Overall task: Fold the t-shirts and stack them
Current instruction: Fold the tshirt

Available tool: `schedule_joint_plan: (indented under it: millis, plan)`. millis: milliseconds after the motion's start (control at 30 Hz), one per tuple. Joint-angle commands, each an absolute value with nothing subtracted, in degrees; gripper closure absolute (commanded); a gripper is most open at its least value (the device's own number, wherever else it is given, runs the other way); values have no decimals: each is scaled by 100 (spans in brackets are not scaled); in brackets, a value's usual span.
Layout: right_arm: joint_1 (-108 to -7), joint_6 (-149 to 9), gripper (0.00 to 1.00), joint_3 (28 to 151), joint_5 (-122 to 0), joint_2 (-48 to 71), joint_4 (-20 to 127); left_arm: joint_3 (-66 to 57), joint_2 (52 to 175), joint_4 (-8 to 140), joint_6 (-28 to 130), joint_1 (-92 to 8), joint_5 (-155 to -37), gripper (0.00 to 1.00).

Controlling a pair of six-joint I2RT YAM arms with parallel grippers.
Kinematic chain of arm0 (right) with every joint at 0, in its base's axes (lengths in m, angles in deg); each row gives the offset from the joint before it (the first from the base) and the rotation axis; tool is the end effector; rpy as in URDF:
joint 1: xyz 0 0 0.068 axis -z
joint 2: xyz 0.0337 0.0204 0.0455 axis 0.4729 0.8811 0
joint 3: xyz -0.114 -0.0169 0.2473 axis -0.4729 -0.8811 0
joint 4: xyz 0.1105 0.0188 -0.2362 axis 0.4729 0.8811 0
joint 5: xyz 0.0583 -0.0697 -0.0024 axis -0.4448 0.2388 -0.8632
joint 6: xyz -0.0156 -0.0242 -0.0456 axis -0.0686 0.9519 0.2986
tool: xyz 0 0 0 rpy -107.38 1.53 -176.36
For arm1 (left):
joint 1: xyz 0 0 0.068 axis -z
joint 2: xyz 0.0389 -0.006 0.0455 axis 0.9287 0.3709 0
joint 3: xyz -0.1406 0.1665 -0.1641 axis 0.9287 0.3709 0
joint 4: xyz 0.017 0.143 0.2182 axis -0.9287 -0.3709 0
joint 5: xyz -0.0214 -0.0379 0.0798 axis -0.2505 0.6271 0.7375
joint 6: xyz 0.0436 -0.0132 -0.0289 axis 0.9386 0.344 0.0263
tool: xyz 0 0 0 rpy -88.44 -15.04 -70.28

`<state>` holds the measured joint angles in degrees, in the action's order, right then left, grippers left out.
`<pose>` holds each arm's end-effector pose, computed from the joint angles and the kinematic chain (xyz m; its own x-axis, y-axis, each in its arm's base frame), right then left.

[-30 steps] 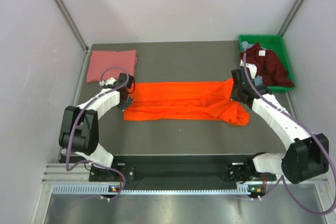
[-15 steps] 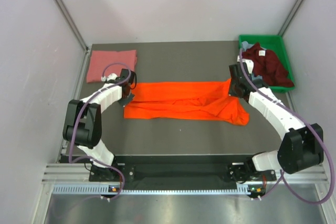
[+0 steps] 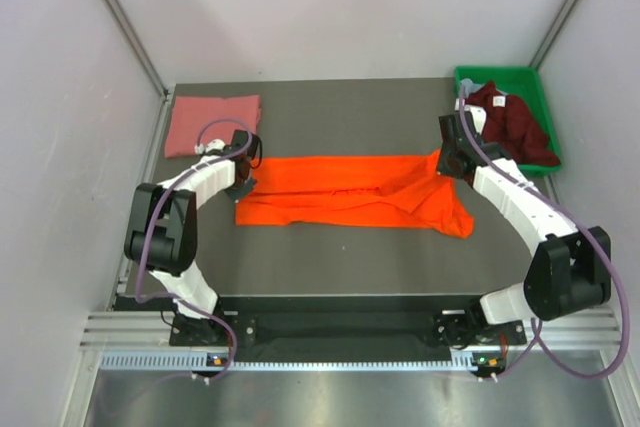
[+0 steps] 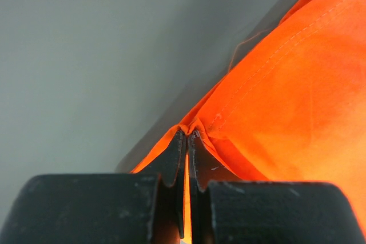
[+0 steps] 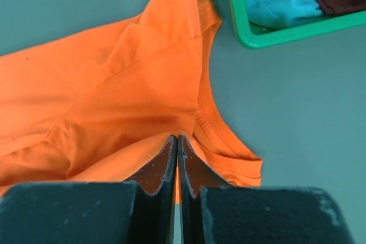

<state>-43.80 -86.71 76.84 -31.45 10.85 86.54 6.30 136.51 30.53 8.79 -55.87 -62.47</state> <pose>0.2878 0.0663 0.2755 -0.6921 0.1910 -0.6960 0.2822 0.9592 -0.0174 0.3220 -0.0551 0.1778 -0.5813 -0.6195 -0.5276 -0.7106 0.7024 -0.0417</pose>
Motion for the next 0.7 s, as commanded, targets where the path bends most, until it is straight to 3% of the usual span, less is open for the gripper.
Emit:
schedule_joint_plan:
  millis: [0, 133, 233, 267, 300, 400, 433, 533, 667]
  plan:
    - [-4317, -8627, 100, 7973, -3264, 1269, 8427, 366, 13741, 3118, 933, -5636, -6184, 100]
    - [-4316, -8574, 100, 8122, -3317, 1576, 8366, 226, 13829, 3091, 977, -5636, -6193, 100]
    - [-4308, -8618, 99, 8219, -3317, 1831, 8322, 7, 13925, 3013, 1117, -5636, -6228, 83]
    - [-4308, -8636, 98, 8237, -3291, 1884, 8330, -99, 13987, 2934, 1248, -5636, -6228, 75]
    - [-4308, -8671, 96, 8246, -3290, 1919, 8322, -222, 14022, 2742, 1319, -5636, -6219, 60]
    - [-4273, -8750, 82, 8333, -3343, 2130, 8339, -601, 14014, 2503, 1609, -5627, -6027, 43]
    - [-4273, -8759, 72, 8438, -3308, 2235, 8391, -688, 13961, 2468, 1723, -5636, -5869, 43]
    - [-4220, -8951, 61, 8667, -3212, 2315, 8750, -690, 13689, 2423, 2049, -5636, -5640, 42]
    - [-4159, -9636, 56, 8870, -3333, 2122, 9585, -365, 13197, 2485, 2111, -5636, -6288, 44]
